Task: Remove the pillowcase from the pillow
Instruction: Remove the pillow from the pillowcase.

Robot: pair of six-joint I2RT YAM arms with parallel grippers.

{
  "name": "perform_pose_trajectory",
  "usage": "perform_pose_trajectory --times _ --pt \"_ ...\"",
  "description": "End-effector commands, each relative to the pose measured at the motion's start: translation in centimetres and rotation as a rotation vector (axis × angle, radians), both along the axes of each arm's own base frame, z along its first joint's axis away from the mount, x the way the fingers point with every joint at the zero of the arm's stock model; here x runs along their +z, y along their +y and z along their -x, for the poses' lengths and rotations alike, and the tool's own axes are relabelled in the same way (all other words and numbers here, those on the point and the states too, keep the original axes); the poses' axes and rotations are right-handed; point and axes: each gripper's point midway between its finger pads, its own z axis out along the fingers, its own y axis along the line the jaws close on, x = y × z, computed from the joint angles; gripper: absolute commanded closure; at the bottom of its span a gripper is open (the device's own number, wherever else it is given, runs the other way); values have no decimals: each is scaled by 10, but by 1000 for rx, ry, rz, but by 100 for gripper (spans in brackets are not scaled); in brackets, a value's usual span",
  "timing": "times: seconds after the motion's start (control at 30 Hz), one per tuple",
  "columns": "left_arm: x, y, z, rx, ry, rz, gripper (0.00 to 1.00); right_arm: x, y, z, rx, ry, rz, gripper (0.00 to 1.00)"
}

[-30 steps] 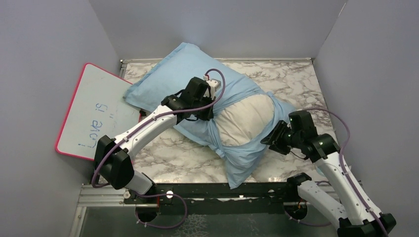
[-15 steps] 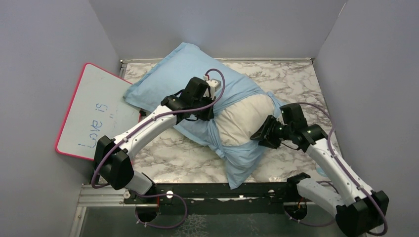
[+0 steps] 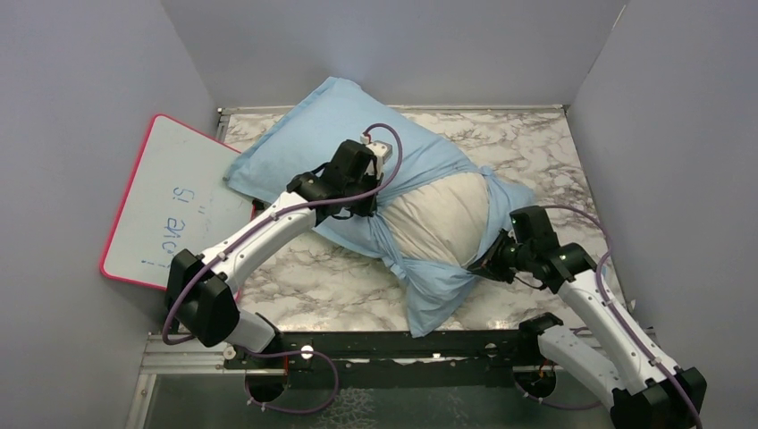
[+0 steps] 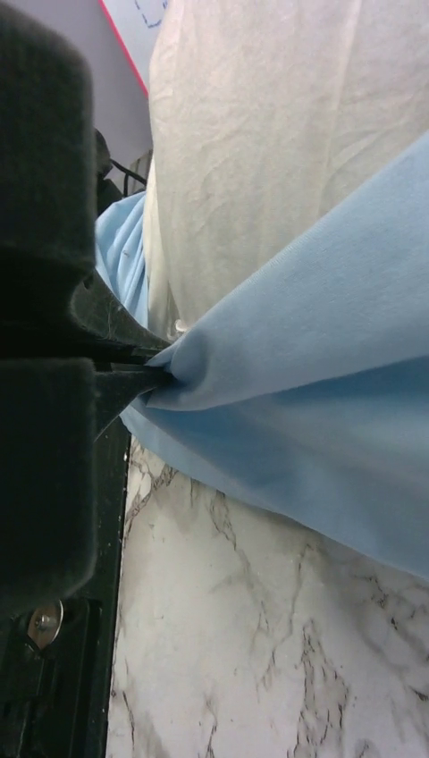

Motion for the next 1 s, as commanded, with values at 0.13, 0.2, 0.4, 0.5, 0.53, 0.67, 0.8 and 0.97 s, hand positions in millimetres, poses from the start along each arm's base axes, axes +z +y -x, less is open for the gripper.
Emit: perform_pose_trajectory --times 0.13,0.2,0.4,0.5,0.53,0.67,0.8,0.97 --pt "-9 61 -21 256 -19 -121 100 -26 -7 10 -6 103 53 99" --pt "-4 70 -23 279 -41 -146 100 -36 3 14 29 158 10 99" --pt "9 118 -28 391 -93 -209 100 -65 -16 9 -54 162 113 100" --pt "8 139 -29 436 -84 -223 100 -70 -43 8 -135 169 254 99" --pt "7 144 -28 448 -79 -223 100 -71 -48 7 -152 171 283 99" --pt "-2 138 -23 401 -31 -182 100 -88 -49 5 -154 170 289 99" --pt "-3 94 -8 195 41 -15 100 -110 -32 12 -91 239 219 100" --pt "33 49 6 29 7 170 71 -109 -20 7 -37 239 178 100"
